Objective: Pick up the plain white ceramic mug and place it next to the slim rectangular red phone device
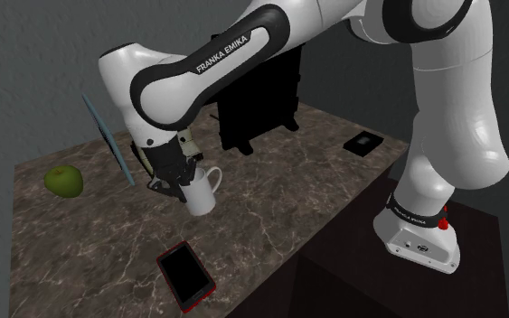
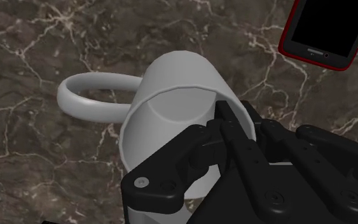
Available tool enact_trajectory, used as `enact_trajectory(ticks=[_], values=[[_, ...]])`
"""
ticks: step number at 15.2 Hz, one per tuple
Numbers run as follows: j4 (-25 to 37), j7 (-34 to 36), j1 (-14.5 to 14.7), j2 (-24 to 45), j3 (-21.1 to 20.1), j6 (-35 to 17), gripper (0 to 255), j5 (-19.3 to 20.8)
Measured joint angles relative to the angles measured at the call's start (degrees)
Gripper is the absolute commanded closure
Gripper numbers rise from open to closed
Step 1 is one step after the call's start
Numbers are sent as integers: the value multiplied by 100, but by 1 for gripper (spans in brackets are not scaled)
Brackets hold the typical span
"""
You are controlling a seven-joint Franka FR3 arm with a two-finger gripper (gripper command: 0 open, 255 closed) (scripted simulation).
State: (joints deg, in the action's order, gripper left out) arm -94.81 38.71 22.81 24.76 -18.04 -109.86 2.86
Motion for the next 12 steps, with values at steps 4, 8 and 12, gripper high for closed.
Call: enact_trajectory(ticks=[4,8,12], values=[[-1,0,0,0,0,-1,0,0],[-1,0,0,0,0,-1,0,0],[465,-22,-5,-63,-10,518,0,-24]])
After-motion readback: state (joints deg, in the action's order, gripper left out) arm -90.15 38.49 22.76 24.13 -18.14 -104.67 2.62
